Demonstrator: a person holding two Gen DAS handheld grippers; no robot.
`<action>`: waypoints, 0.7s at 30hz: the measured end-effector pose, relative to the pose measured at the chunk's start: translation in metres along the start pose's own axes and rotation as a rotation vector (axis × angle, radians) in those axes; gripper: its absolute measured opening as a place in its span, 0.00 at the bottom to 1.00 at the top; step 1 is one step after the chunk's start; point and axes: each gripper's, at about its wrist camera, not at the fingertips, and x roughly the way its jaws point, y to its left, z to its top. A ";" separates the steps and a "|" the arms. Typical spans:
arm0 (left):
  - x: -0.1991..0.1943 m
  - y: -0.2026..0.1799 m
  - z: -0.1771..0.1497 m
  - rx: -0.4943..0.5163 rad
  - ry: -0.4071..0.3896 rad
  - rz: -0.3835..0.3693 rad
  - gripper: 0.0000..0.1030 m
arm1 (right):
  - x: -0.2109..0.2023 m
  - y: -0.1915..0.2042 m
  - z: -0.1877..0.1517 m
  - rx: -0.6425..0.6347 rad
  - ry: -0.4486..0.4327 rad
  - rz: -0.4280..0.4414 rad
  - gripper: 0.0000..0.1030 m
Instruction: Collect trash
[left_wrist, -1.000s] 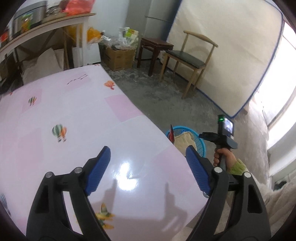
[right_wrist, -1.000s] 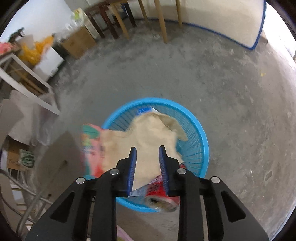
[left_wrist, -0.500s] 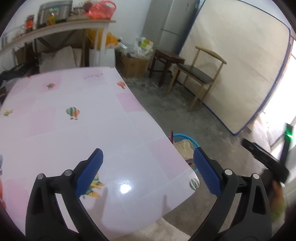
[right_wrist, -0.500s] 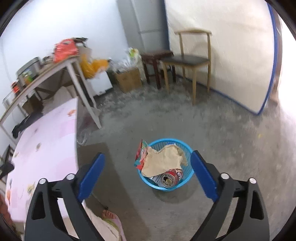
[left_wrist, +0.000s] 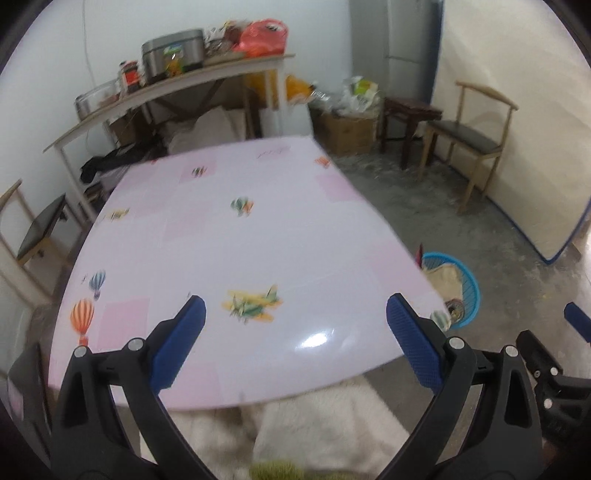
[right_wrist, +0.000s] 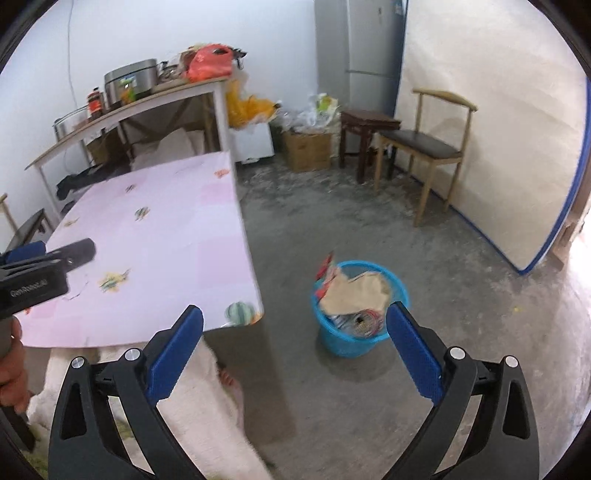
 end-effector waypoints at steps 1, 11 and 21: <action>0.000 0.003 -0.003 -0.010 0.011 0.012 0.92 | 0.002 0.000 -0.001 0.008 0.009 -0.002 0.94; 0.008 0.015 -0.028 -0.065 0.097 0.128 0.92 | 0.014 -0.007 -0.003 -0.013 0.037 -0.165 0.94; 0.022 0.014 -0.029 -0.067 0.121 0.169 0.92 | 0.031 -0.022 -0.004 -0.007 0.099 -0.208 0.94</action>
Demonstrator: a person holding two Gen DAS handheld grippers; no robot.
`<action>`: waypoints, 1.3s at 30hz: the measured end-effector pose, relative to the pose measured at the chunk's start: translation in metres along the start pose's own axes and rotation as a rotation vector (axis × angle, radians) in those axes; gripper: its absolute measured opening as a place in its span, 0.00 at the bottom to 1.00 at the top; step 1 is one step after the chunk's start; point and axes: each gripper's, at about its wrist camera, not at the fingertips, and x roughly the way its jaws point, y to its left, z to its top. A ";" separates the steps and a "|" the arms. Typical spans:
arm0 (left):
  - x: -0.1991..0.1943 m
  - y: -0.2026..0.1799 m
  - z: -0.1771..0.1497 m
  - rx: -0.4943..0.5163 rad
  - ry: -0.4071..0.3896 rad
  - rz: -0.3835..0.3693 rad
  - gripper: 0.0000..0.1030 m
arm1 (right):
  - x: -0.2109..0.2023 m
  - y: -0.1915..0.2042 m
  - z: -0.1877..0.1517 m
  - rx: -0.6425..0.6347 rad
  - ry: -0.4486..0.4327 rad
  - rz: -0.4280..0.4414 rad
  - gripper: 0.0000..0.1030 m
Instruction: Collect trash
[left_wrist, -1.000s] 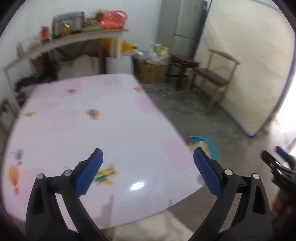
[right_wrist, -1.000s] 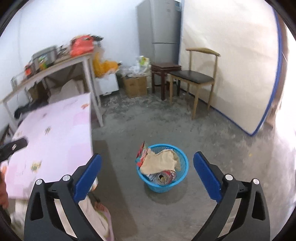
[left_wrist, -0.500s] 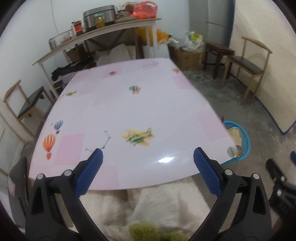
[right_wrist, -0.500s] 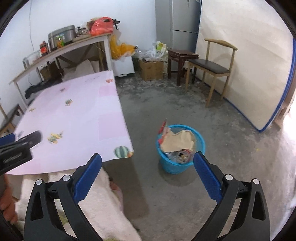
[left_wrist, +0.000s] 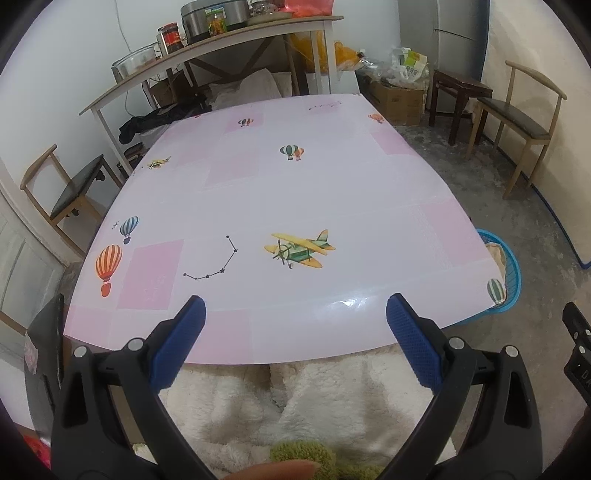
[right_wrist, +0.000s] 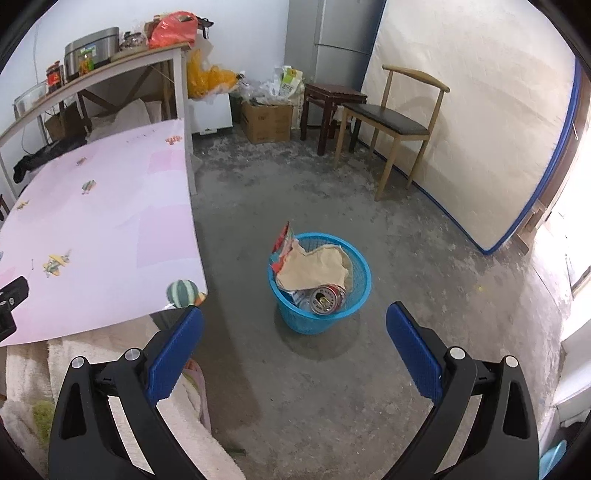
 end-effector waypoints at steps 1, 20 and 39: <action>0.001 0.000 0.001 0.000 0.002 0.002 0.92 | 0.002 -0.001 0.001 0.001 0.004 -0.002 0.94; 0.006 0.001 0.003 0.000 0.002 0.013 0.92 | 0.011 0.004 0.005 -0.022 0.010 0.002 0.94; 0.005 0.000 0.003 -0.001 0.005 0.014 0.92 | 0.008 0.005 0.007 -0.025 0.005 0.006 0.94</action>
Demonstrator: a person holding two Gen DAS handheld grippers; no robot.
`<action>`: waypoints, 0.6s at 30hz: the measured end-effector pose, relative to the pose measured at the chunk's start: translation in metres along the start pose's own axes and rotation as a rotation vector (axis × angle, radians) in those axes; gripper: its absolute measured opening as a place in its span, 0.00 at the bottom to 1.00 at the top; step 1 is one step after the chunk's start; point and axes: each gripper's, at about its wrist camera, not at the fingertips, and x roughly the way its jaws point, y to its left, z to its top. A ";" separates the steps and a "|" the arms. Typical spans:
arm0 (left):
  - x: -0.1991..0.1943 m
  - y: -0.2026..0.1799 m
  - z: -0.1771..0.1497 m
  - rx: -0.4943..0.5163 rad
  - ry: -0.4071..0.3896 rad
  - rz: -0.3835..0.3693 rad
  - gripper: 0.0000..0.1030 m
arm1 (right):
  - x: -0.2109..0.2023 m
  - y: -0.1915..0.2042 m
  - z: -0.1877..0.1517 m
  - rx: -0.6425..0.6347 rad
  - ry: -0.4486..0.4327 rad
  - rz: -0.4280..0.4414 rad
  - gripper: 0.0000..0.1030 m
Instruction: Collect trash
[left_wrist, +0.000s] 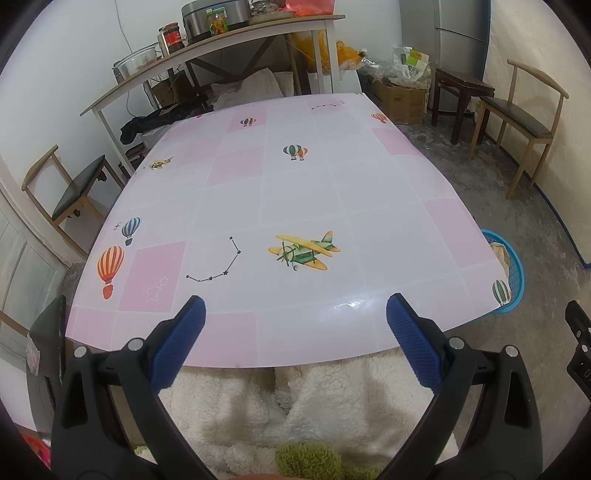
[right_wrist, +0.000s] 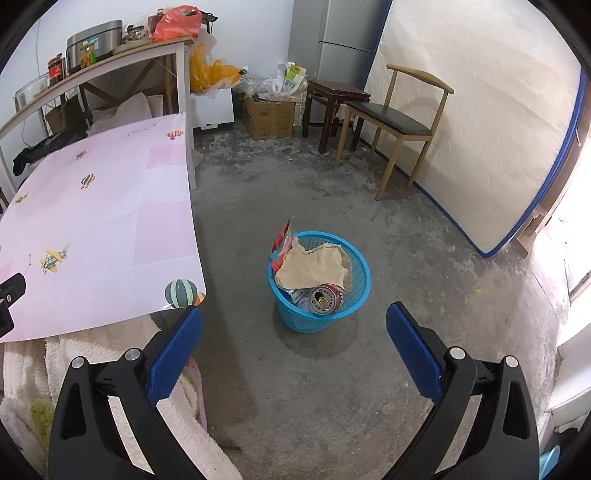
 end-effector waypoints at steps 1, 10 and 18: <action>-0.001 0.000 0.000 -0.001 -0.001 0.001 0.92 | 0.000 0.000 0.000 0.000 0.000 0.000 0.94; 0.000 0.000 -0.001 0.001 0.001 0.000 0.92 | 0.000 0.000 0.000 0.000 0.000 0.000 0.94; 0.000 -0.001 -0.001 0.001 0.007 -0.002 0.92 | -0.002 0.000 0.001 0.000 0.004 0.003 0.94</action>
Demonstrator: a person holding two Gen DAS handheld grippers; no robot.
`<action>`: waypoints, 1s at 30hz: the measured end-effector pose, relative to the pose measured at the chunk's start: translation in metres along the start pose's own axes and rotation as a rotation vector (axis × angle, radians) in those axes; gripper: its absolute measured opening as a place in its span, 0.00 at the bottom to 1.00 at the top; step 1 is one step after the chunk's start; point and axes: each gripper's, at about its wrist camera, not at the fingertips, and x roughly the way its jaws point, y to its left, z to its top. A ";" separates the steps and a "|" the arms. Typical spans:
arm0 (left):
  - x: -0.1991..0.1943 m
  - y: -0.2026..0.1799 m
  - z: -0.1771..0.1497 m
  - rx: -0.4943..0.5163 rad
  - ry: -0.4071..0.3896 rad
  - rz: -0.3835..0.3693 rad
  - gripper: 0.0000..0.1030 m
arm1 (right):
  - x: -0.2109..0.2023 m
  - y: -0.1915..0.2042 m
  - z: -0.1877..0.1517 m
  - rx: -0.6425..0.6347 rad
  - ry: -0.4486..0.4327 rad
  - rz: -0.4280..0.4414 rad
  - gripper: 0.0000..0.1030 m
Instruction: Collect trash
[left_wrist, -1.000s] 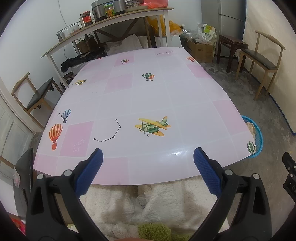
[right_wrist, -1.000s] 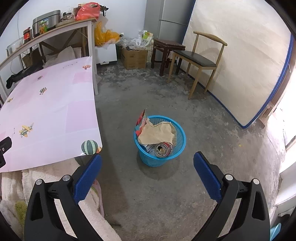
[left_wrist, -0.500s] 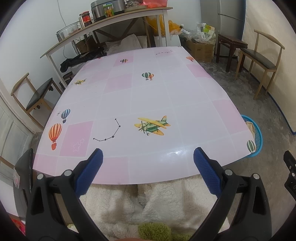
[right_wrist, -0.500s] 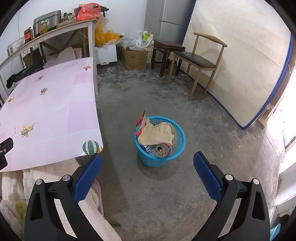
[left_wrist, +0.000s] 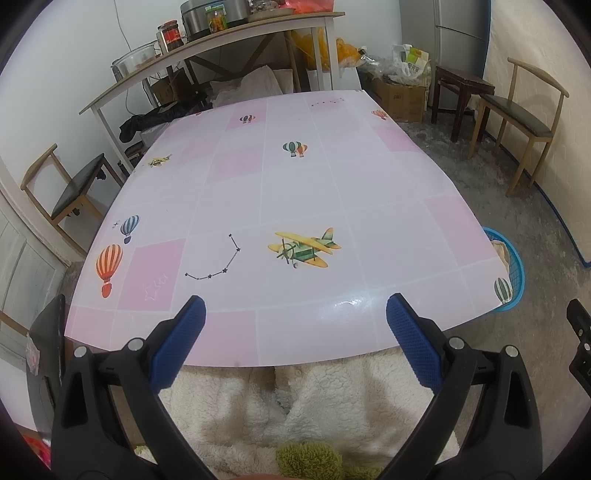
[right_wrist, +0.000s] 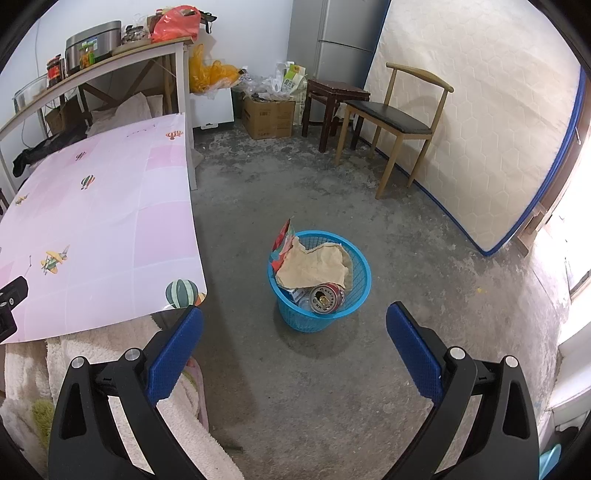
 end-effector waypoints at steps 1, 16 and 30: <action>0.001 0.000 0.000 0.002 -0.001 0.000 0.92 | 0.000 0.000 0.000 0.000 0.000 0.001 0.94; 0.003 0.001 -0.001 0.003 -0.003 -0.004 0.92 | -0.003 0.001 0.003 0.002 -0.008 0.001 0.94; 0.003 0.000 -0.002 0.002 0.002 -0.004 0.92 | -0.004 0.002 0.004 -0.002 -0.009 0.002 0.94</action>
